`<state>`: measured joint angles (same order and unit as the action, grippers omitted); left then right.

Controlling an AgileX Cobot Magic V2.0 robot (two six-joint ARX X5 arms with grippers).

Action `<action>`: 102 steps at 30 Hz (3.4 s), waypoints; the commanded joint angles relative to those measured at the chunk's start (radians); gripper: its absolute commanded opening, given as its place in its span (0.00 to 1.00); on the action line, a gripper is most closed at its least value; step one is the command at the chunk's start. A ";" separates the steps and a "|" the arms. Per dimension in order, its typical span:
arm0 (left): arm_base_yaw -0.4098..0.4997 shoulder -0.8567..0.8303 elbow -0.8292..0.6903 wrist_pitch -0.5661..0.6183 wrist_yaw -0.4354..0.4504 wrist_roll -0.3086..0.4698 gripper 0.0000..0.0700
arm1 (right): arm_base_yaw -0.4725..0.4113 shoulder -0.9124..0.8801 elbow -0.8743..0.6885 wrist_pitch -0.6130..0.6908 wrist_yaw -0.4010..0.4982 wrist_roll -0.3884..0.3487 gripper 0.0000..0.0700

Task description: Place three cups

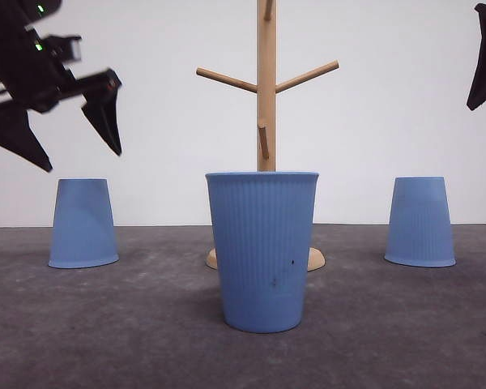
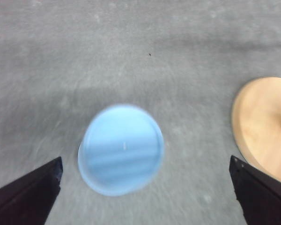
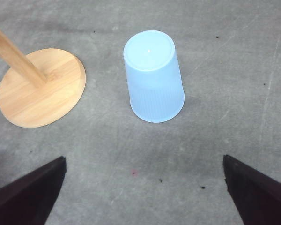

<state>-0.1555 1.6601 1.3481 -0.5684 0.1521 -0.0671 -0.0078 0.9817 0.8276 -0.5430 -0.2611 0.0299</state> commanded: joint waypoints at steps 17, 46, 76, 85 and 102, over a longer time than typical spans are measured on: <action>-0.004 0.143 0.039 0.084 -0.059 0.029 1.00 | -0.001 0.004 0.010 0.011 -0.001 -0.004 1.00; -0.001 0.144 0.236 -0.128 -0.036 0.078 0.59 | -0.001 0.004 0.010 0.019 -0.001 -0.005 1.00; 0.080 0.176 0.811 -0.322 0.737 -0.040 0.55 | -0.001 0.003 0.011 0.018 -0.003 -0.009 1.00; 0.006 0.289 0.811 -0.305 0.731 -0.041 0.55 | -0.001 0.003 0.011 0.018 -0.003 -0.009 1.00; -0.055 0.372 0.811 -0.299 0.732 -0.026 0.81 | -0.001 0.003 0.012 0.018 -0.002 -0.009 1.00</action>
<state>-0.2045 2.0136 2.1353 -0.8785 0.8804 -0.1143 -0.0078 0.9817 0.8276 -0.5346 -0.2614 0.0292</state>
